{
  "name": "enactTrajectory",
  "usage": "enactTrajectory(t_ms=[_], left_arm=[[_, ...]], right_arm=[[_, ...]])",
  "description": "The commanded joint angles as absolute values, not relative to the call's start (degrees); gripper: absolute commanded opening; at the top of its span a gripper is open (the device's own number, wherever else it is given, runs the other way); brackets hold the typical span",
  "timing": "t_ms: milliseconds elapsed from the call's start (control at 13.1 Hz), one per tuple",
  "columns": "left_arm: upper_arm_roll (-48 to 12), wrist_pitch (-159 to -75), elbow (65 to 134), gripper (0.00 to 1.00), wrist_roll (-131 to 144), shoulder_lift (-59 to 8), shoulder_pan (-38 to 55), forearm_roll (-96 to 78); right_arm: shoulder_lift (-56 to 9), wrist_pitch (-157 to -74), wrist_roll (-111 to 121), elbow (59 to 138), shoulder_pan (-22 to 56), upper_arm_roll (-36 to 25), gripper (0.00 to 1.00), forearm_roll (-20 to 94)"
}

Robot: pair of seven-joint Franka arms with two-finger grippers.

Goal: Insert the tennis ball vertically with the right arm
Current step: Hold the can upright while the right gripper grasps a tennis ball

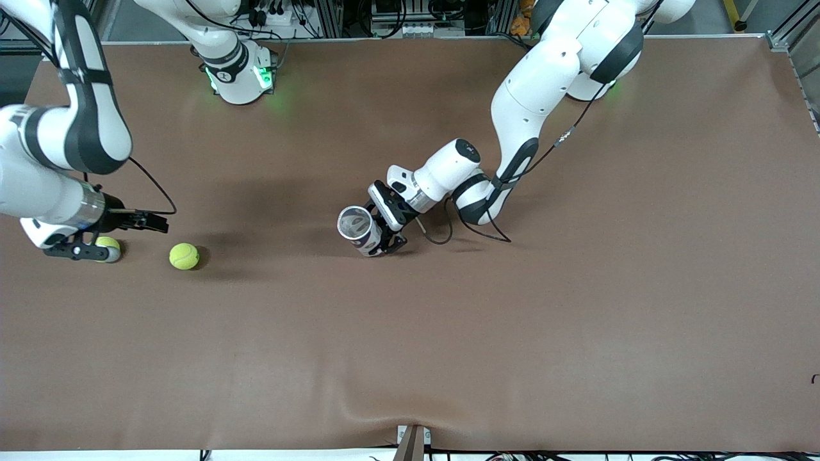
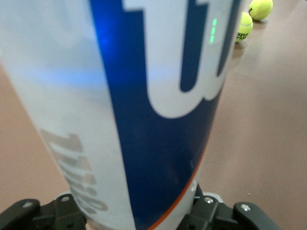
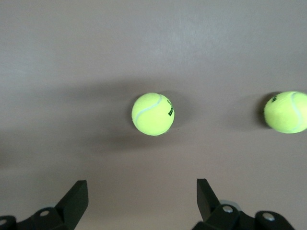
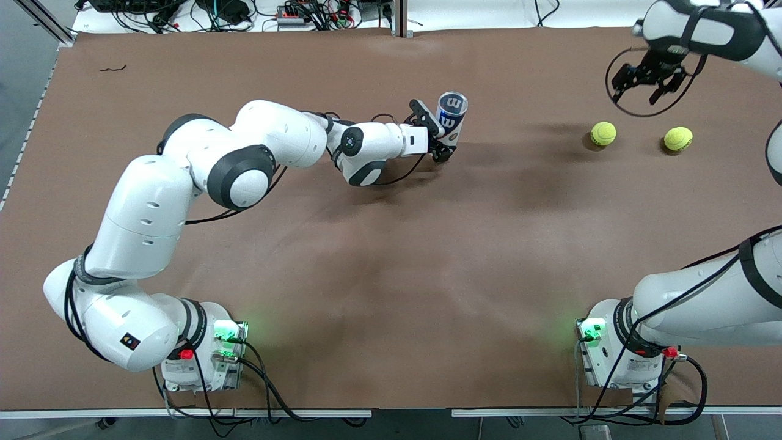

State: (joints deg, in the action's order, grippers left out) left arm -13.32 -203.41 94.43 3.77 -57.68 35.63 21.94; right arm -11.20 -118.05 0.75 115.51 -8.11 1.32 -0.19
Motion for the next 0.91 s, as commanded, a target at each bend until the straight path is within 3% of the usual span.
enactTrajectory(t_ms=[0,381,534,839], left_arm=[[-12.74,-203.82,94.22,0.91,3.78,-57.74,36.21,21.88],[-12.74,-203.82,94.65,0.93,3.78,-57.4,36.12,22.24],[-12.74,-203.82,95.18,1.0,3.78,-57.13,36.04,22.24],[-12.83,-203.82,99.58,1.0,3.87,-54.06,35.24,22.41]], right_arm=[[-15.62,-122.76,1.05,116.1,-10.28,2.2,1.0,-0.44],[-21.96,-130.68,1.05,116.19,-10.46,2.2,1.0,-0.44],[-22.76,-131.22,0.97,116.19,-10.28,2.29,1.0,-0.44],[-24.87,-133.15,0.97,116.1,-10.81,2.28,1.0,-0.35]])
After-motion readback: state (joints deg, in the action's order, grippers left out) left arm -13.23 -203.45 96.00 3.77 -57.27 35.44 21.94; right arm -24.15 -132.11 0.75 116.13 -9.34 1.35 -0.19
